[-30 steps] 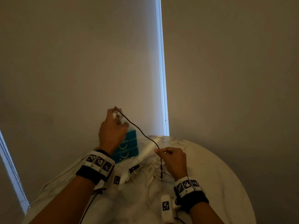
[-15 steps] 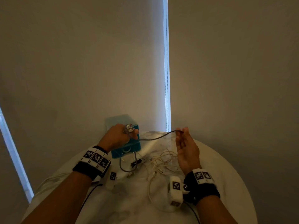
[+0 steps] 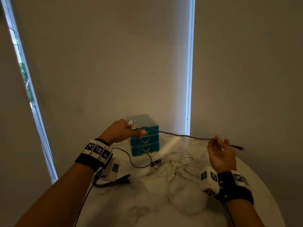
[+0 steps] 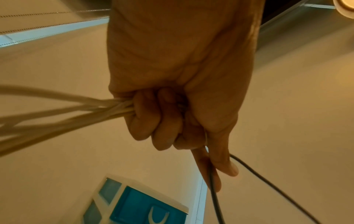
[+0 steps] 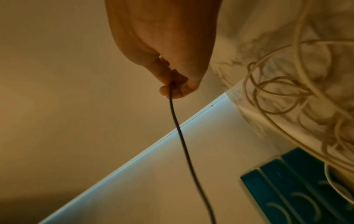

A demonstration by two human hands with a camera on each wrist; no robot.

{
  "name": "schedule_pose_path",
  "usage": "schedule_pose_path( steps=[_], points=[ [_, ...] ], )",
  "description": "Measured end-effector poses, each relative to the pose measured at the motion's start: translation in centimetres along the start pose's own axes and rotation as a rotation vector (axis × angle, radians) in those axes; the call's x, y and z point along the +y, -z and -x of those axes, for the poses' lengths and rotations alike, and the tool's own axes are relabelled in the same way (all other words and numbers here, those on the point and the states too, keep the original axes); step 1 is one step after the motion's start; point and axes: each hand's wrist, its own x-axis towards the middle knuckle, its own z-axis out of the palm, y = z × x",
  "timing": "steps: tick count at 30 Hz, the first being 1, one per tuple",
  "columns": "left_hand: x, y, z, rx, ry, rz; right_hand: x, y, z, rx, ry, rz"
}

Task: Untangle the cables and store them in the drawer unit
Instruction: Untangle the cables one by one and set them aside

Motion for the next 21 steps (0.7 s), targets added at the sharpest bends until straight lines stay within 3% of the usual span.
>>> schedule_pose_path(
  steps=[3, 6, 8, 10, 12, 14, 17, 21],
  points=[
    [-0.9, 0.6, 0.5, 0.007, 0.016, -0.006, 1.1, -1.1, 0.3, -0.035, 0.06, 0.197],
    [-1.6, 0.9, 0.8, 0.038, 0.037, 0.041, 4.1, -3.1, 1.6, -0.141, 0.052, 0.58],
    [-1.7, 0.9, 0.9, 0.075, 0.041, 0.091, 6.9, -4.2, 3.9, -0.325, -0.038, 1.041],
    [-1.6, 1.0, 0.8, 0.116, 0.02, 0.123, 9.9, -4.6, 6.4, -0.548, -0.219, 1.481],
    [-1.3, 1.1, 0.8, 0.143, -0.007, 0.15, 12.8, -4.7, 8.2, -0.733, -0.441, 1.861],
    [-1.0, 1.0, 0.9, 0.152, 0.001, 0.173, 15.7, -4.8, 9.6, -0.893, -0.536, 2.174],
    [-0.7, 0.5, 1.1, 0.129, -0.005, 0.147, 19.4, -4.6, 11.0, -0.95, -0.432, 2.27],
    [-0.8, 0.4, 1.6, 0.065, -0.042, 0.188, 23.9, -3.6, 11.1, -0.776, -0.463, 2.077]
  ],
)
